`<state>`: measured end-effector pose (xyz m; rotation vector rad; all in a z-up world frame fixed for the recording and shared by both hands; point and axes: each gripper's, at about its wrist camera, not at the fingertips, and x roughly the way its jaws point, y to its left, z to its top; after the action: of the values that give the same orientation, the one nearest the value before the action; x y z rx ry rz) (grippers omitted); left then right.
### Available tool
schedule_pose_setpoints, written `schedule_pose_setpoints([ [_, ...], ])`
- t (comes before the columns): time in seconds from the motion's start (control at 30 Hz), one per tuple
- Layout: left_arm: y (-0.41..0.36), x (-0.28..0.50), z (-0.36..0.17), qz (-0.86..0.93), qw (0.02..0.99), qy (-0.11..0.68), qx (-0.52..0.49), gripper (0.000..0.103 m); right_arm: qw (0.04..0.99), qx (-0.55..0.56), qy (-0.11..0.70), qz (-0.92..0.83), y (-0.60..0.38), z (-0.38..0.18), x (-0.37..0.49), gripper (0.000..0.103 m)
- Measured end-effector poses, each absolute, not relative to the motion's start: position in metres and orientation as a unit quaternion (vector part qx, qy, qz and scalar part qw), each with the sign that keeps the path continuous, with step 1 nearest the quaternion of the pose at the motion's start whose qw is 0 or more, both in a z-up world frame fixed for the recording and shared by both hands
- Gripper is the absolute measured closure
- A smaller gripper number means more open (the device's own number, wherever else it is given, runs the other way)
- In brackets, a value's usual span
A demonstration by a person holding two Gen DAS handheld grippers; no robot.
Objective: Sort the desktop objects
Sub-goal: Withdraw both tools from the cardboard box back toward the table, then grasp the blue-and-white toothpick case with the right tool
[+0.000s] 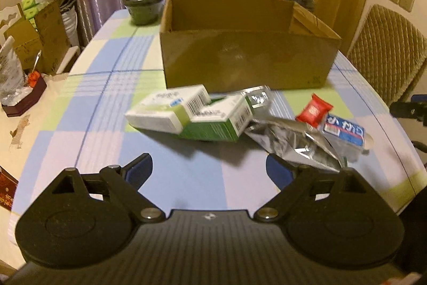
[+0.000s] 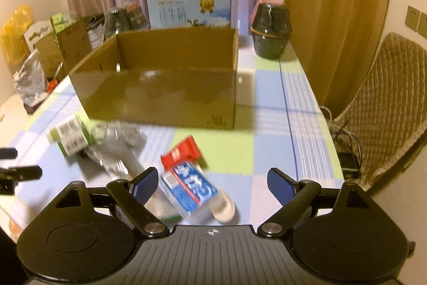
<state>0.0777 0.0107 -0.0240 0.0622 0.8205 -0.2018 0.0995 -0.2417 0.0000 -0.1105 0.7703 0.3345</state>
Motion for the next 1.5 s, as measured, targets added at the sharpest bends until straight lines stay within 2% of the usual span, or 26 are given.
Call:
schedule_pose_setpoints([
  [0.77,-0.011,0.097,-0.041,-0.107,0.902,0.416,0.052,0.013,0.867,-0.166,0.386,0.268,-0.224,-0.050,0.129,0.019],
  [1.2,-0.016,0.140,-0.041,-0.042,0.910,0.412,-0.013,0.013,0.848,-0.182,0.396,0.302,-0.217,-0.068,0.150,0.031],
  [1.33,-0.020,0.147,-0.046,-0.039,0.909,0.415,-0.028,0.013,0.842,-0.182,0.403,0.308,-0.217,-0.073,0.158,0.039],
  [1.5,-0.020,0.150,-0.053,-0.035,0.906,0.421,-0.028,0.013,0.832,-0.196,0.406,0.324,-0.213,-0.079,0.161,0.041],
])
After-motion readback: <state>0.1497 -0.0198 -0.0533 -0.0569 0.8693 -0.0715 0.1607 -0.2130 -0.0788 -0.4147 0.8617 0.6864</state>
